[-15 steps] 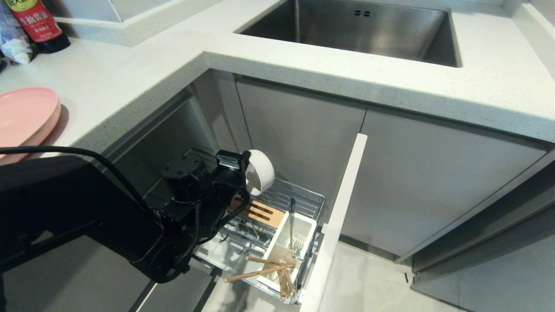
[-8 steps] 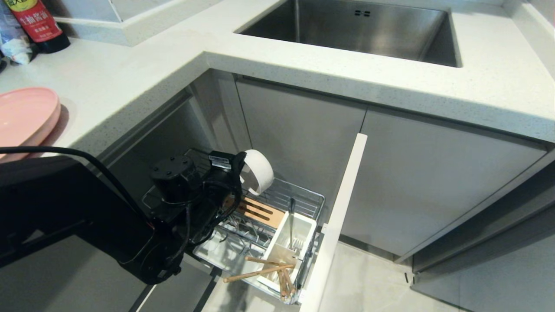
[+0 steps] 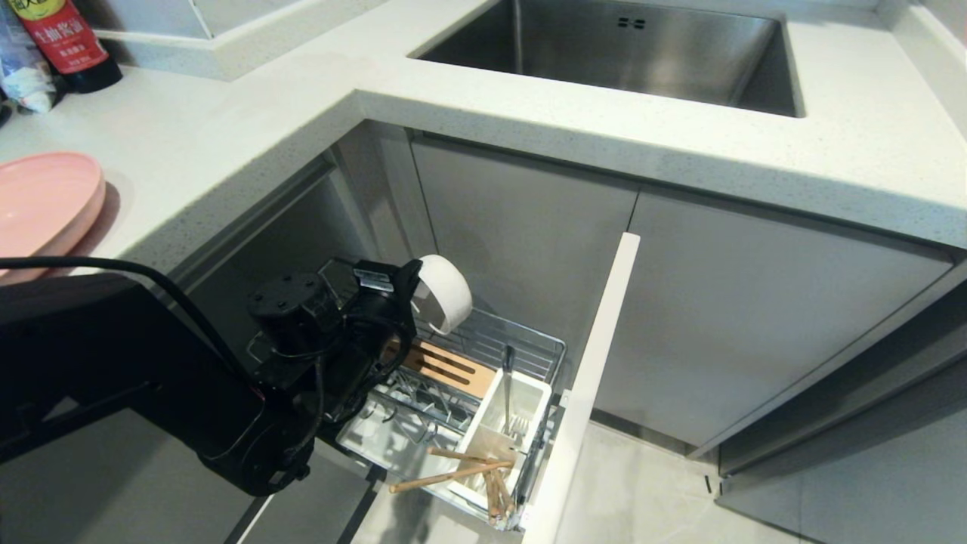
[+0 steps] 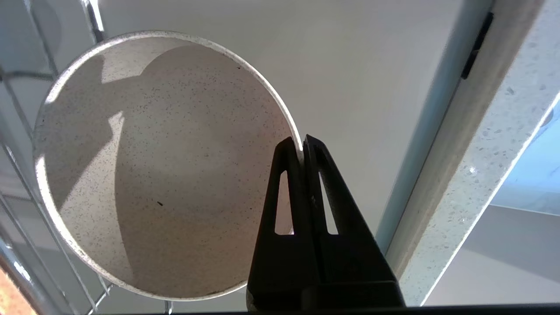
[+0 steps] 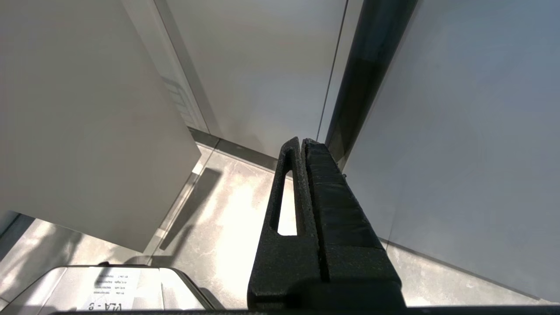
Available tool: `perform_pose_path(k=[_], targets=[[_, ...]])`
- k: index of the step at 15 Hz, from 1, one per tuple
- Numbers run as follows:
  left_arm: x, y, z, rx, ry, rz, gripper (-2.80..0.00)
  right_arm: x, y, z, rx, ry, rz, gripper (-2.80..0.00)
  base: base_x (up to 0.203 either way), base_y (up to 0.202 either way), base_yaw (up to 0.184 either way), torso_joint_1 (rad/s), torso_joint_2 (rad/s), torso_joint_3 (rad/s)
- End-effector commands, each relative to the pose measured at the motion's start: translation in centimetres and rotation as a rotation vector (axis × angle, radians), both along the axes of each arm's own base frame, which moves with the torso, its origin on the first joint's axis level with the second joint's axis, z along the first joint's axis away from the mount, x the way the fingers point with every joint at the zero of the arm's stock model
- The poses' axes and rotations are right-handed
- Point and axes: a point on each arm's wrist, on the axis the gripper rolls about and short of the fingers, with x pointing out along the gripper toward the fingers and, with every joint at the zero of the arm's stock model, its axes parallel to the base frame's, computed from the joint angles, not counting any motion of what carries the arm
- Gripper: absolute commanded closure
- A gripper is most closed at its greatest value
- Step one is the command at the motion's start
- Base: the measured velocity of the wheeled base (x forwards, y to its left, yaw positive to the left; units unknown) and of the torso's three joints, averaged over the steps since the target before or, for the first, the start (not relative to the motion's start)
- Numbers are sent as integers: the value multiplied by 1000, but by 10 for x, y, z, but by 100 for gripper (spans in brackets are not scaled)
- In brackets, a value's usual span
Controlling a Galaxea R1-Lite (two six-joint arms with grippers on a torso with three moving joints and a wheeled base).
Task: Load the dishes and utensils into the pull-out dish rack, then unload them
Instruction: Pick up the bowl and place it in the cupboard
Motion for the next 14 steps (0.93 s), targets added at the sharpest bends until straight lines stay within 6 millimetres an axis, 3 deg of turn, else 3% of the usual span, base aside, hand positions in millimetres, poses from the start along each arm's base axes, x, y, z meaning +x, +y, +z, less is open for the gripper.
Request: perform_pose_path(k=[1, 14], targets=[[1, -1, -4, -8, 9, -7, 0, 0, 0, 0, -1, 0, 0, 0, 0, 0, 0, 0, 0, 0], [5, -3, -16, -7, 49, -15, 0, 0, 0, 0, -1, 0, 0, 0, 0, 0, 0, 0, 0, 0]])
